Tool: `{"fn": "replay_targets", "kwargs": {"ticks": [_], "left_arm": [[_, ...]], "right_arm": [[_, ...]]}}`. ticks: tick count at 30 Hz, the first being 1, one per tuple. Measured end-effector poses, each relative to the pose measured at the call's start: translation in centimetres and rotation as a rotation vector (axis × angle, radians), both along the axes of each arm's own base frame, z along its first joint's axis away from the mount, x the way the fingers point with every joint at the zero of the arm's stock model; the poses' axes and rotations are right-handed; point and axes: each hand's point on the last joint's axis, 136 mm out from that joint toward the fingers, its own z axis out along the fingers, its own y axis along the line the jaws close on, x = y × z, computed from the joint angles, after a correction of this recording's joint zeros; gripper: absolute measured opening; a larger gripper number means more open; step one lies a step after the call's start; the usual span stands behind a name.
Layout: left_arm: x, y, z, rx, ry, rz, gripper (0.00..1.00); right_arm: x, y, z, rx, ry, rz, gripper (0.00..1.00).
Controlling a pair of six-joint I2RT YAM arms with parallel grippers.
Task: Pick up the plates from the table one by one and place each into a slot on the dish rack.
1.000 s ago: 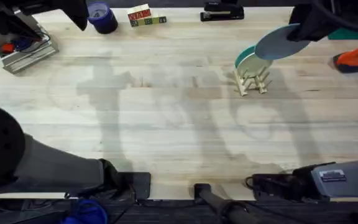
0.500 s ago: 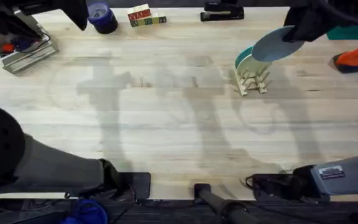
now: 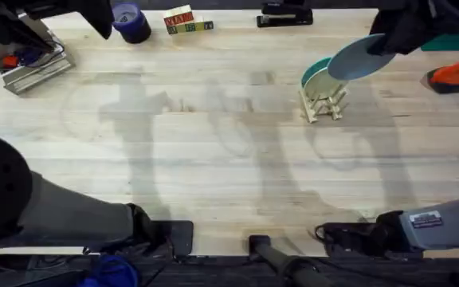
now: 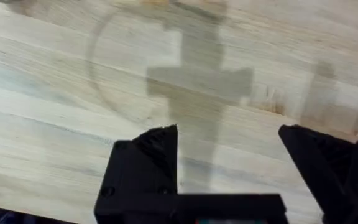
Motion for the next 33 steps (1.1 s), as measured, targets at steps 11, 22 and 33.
{"fn": "replay_targets", "kwargs": {"ticks": [11,22,33], "left_arm": [[0.0,0.0,0.0,0.0,0.0,0.0,0.995],[0.0,0.0,0.0,0.0,0.0,0.0,0.995],[0.0,0.0,0.0,0.0,0.0,0.0,0.995]], "right_arm": [[0.7,-0.1,-2.6,0.002,0.026,-0.003,0.031],[0.6,-0.6,-5.6,0.001,0.074,-0.024,0.031],[1.0,-0.6,-7.5,0.0,0.119,-0.028,0.031]]}}
